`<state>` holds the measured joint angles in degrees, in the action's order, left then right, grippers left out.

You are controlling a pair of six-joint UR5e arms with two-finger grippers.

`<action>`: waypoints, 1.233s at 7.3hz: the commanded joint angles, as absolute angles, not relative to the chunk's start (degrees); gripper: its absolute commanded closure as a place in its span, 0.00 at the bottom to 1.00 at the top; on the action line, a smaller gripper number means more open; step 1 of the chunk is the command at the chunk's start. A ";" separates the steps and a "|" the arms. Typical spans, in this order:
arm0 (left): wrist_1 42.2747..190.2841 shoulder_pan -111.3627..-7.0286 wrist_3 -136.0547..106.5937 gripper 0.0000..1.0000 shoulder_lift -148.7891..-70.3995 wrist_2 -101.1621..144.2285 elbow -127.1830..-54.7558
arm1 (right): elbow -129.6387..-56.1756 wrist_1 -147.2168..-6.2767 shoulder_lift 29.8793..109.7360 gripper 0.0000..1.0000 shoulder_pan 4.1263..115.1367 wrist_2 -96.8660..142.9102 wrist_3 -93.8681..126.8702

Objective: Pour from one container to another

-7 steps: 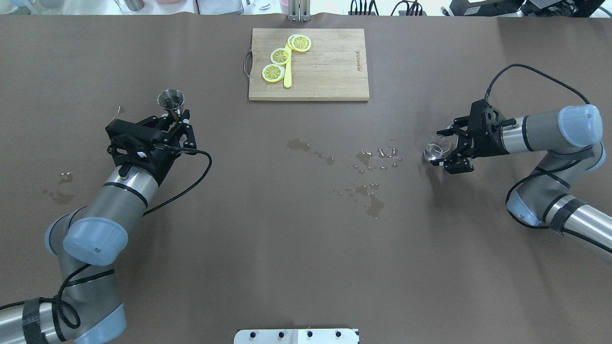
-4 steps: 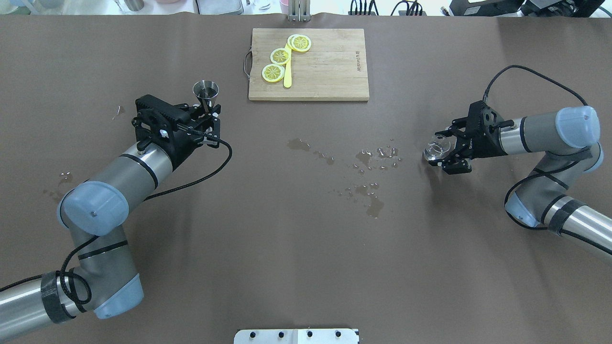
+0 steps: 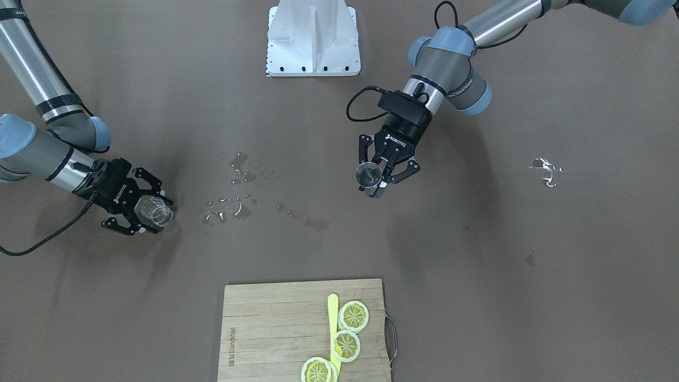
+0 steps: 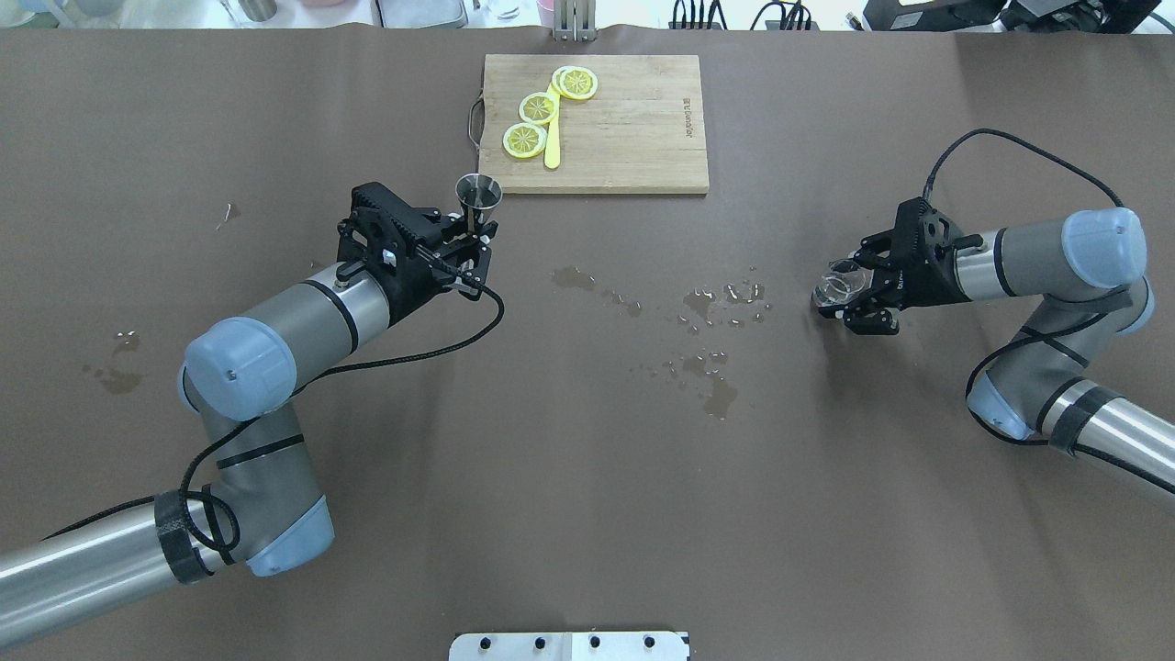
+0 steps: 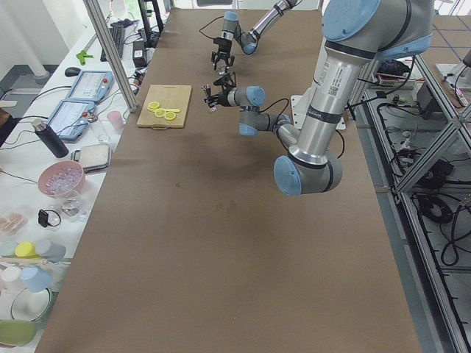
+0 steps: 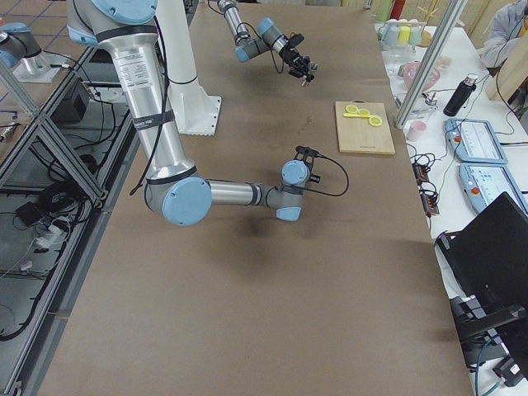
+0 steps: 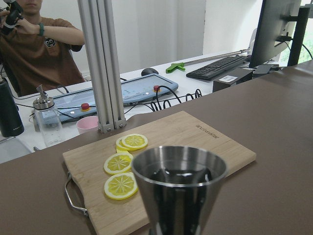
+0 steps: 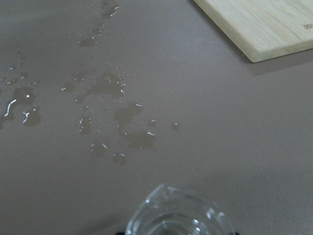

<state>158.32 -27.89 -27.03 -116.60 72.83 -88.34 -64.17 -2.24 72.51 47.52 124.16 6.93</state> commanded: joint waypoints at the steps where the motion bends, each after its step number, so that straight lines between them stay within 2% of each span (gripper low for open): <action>1: 162.06 -27.86 -21.62 1.00 -117.77 75.24 -87.54 | -64.25 -2.20 72.51 0.44 47.37 124.10 6.86; 2: 164.16 -27.60 -21.53 1.00 -118.03 75.41 -85.80 | -64.25 -2.11 72.51 0.53 47.37 124.10 6.86; 3: 165.66 -26.12 -21.36 1.00 -121.87 75.50 -83.17 | -64.34 -2.11 72.51 0.64 47.46 124.19 6.94; 4: 166.37 -25.23 -21.36 1.00 -123.56 77.06 -82.36 | -64.34 -2.02 72.51 0.80 47.46 124.19 6.94; 6: 166.90 -22.87 -21.27 1.00 -124.97 78.40 -82.27 | -65.56 -2.02 72.68 1.00 47.64 124.19 6.86; 9: 166.90 -21.54 -21.18 1.00 -126.30 78.58 -82.00 | -69.59 -3.94 72.60 1.00 52.19 126.63 6.33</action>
<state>166.89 -22.38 -21.22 -125.98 78.51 -81.99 -67.52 -2.62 72.63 49.85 125.06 6.53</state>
